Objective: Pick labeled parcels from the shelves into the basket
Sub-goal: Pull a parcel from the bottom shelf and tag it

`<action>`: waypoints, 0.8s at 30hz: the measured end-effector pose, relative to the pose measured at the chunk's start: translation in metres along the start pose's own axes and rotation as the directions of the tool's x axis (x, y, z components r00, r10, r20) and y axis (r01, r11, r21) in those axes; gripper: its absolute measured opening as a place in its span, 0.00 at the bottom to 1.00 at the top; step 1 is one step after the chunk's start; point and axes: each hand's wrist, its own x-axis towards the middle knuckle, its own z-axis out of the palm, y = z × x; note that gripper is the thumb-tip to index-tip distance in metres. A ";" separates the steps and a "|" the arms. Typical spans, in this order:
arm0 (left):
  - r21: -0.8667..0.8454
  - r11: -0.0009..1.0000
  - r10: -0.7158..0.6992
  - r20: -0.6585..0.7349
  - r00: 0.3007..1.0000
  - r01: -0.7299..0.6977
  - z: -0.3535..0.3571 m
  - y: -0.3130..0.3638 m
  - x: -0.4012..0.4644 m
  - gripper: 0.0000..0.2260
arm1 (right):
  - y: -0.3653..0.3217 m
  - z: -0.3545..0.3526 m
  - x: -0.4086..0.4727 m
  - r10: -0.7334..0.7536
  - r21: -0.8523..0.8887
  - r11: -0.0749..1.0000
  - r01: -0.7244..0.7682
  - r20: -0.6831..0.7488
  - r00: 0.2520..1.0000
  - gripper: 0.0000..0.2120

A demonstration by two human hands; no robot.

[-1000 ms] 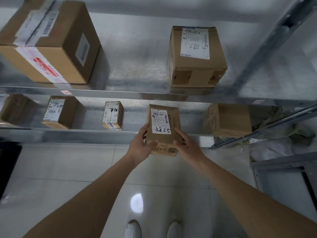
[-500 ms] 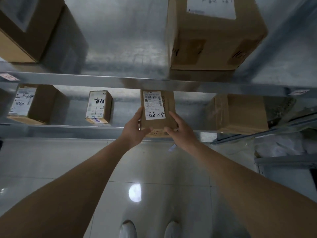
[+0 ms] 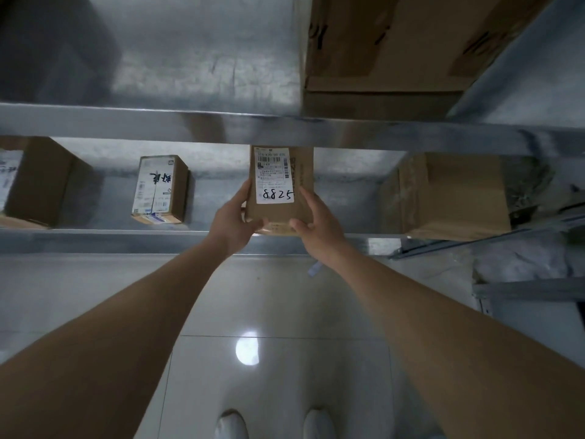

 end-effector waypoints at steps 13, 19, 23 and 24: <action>0.393 0.918 0.066 -0.041 0.997 -0.044 0.014 0.061 -0.040 0.32 | -0.007 -0.065 -0.045 -0.043 -0.177 0.984 0.036 -0.039 0.998 0.29; 0.354 0.923 0.139 0.048 0.989 -0.147 0.054 0.102 -0.048 0.30 | 0.032 -0.139 -0.059 -0.033 -0.271 0.962 -0.005 -0.134 0.990 0.29; 0.331 0.929 0.141 0.102 0.985 -0.167 0.101 0.126 -0.044 0.31 | 0.067 -0.190 -0.065 0.006 -0.287 0.955 -0.076 -0.237 0.972 0.26; 0.316 0.934 0.139 0.116 0.984 -0.169 0.113 0.132 -0.041 0.31 | 0.076 -0.202 -0.066 0.017 -0.289 0.953 -0.094 -0.259 0.966 0.26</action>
